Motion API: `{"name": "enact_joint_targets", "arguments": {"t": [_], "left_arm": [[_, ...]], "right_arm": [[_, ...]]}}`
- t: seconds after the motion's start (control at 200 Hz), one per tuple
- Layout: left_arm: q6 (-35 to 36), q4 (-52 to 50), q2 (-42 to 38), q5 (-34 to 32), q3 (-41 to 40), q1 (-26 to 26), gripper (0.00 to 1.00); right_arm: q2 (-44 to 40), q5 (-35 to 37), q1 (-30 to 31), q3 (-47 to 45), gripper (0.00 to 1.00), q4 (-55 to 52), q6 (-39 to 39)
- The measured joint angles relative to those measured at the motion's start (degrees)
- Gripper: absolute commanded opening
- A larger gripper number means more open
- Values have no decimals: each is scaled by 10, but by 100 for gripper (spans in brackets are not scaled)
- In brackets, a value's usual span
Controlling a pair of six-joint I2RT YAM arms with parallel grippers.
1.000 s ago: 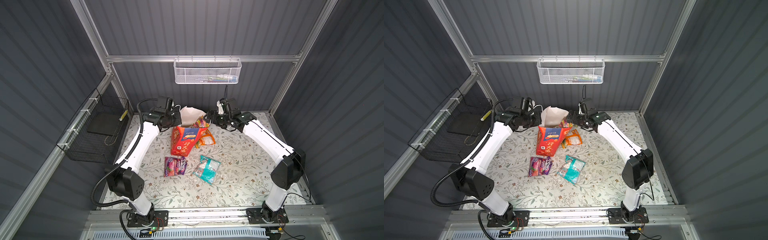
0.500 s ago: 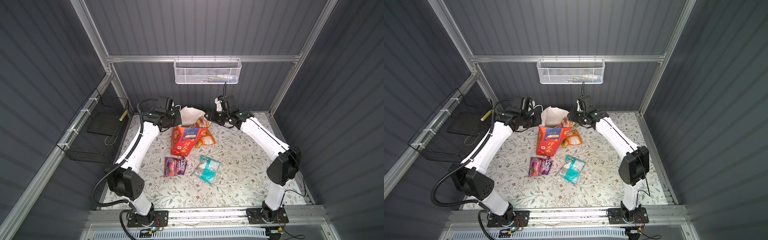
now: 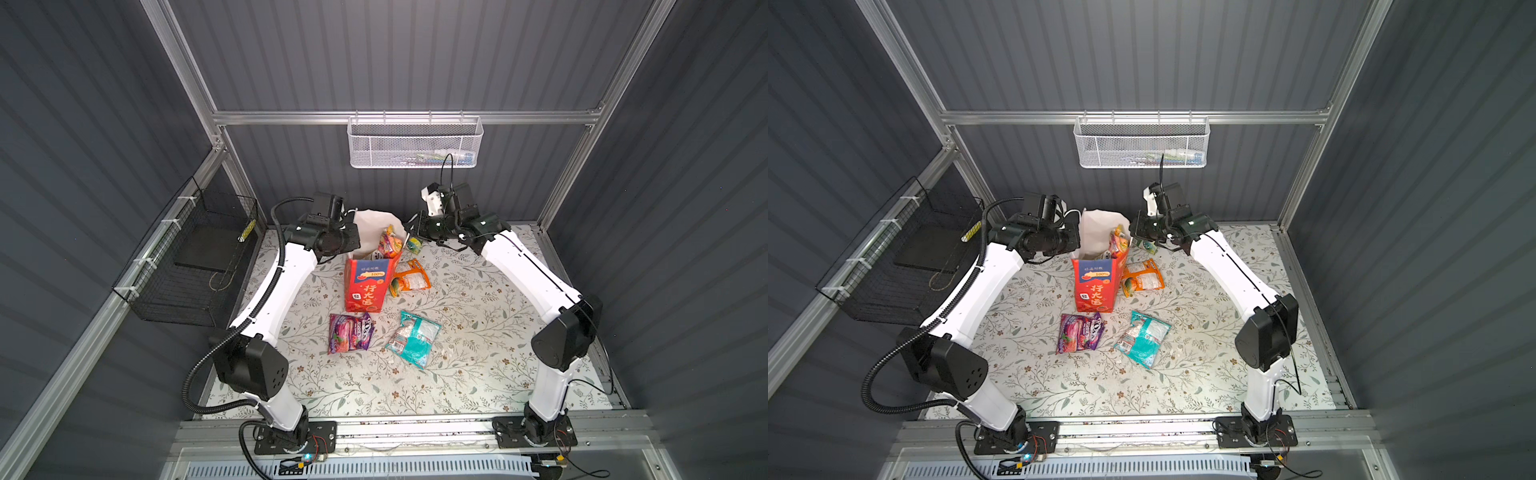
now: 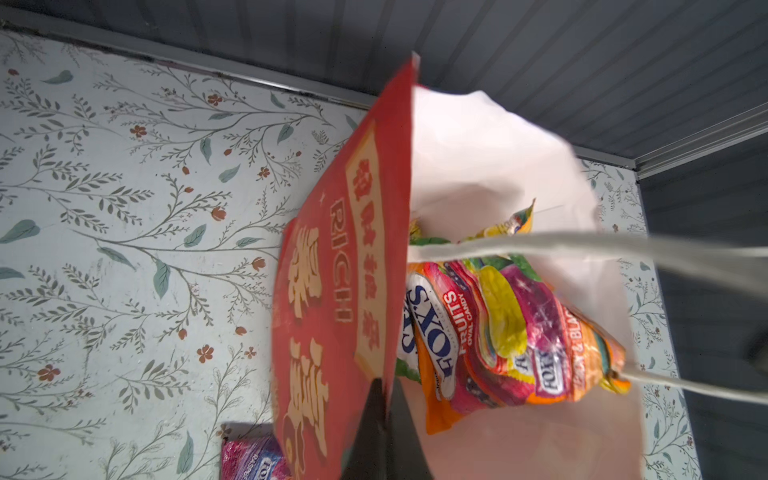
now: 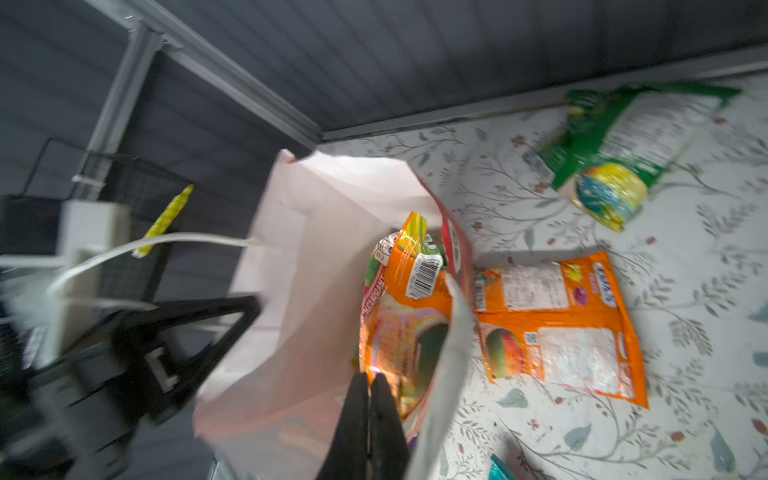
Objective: Place the snacks into the paper bag
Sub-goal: Pick up the paper bag from the top-center of the table, then place the paper bag at the middle-right of the table.
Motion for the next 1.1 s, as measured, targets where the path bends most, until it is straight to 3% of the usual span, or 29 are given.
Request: {"name": "enact_joint_targets", "arguments": {"t": [0.16, 0.39, 0.62, 0.751, 1.096], "left_arm": [[-3, -2, 16, 7, 0, 34, 0], [-6, -8, 24, 22, 0, 50, 0], [-8, -1, 15, 74, 1, 48, 0], [-18, 12, 9, 93, 5, 33, 0], [-48, 10, 29, 80, 131, -132, 0]], "right_arm": [[49, -13, 66, 176, 0, -44, -33], [52, -35, 54, 202, 0, -66, -37], [44, -34, 17, 137, 0, -96, -32], [-10, -36, -6, 62, 0, -86, -24], [-206, -55, -124, -110, 0, -16, -4]]}}
